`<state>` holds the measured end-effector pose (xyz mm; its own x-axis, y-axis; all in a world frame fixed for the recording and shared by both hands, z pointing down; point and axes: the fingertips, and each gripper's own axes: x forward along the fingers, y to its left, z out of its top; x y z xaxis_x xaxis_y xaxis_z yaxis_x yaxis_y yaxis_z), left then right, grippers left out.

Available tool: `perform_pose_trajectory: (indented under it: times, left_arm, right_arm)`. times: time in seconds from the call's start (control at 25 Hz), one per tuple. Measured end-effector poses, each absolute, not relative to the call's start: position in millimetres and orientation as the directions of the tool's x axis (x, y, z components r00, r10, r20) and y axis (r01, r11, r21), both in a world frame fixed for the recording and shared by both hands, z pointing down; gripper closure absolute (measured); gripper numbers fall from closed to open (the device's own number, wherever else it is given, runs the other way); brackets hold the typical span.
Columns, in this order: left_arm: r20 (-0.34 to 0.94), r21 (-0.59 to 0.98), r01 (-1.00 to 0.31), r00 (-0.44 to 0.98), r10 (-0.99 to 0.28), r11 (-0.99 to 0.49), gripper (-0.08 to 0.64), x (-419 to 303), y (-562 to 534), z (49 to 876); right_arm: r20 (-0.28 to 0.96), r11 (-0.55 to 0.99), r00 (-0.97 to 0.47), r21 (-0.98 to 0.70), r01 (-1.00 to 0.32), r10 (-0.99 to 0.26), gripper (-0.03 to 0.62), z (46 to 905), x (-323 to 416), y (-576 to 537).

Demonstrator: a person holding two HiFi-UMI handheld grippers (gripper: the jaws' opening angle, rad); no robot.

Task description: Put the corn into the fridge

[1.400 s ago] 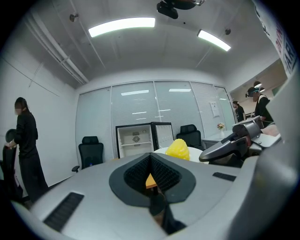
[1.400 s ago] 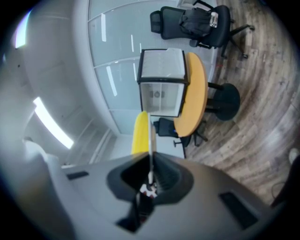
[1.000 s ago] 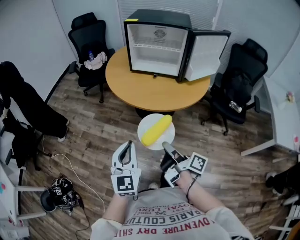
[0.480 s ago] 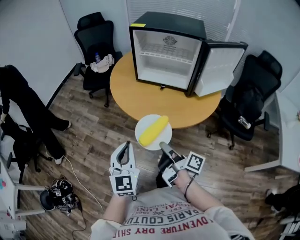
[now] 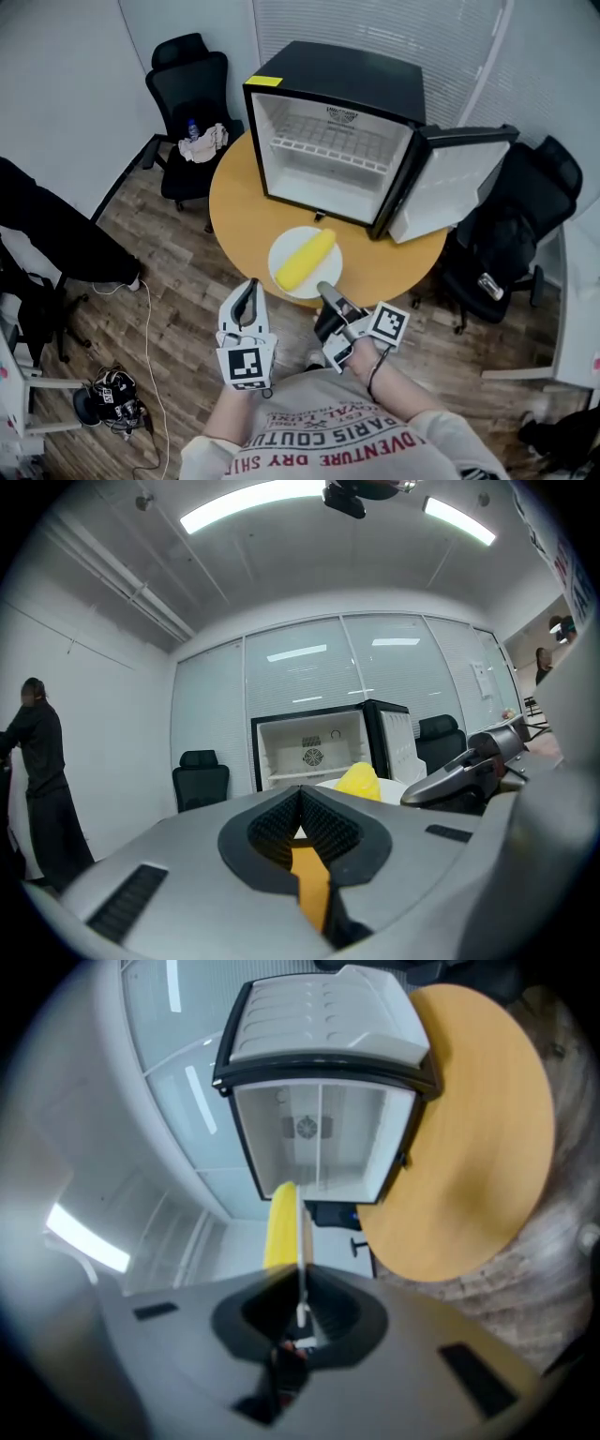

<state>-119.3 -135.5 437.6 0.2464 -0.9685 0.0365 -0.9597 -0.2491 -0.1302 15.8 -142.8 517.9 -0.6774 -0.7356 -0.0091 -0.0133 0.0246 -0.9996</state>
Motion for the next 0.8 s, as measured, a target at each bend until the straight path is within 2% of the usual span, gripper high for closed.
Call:
perform_pose_trajectory:
  times: [0.44, 0.8]
  left_arm:
    - [0.066, -0.099, -0.954, 0.277, -0.959, -0.283, 0.528, -86, -226, 451]
    - [0.068, -0.109, -0.905, 0.406, -0.911, -0.411, 0.528, -76, -313, 448]
  right_arm:
    - [0.026, -0.005, -0.643, -0.999, -0.035, -0.765, 0.552, 526, 52, -230]
    - [0.036, -0.026, -0.538, -0.999, -0.026, -0.842, 0.552, 525, 59, -295]
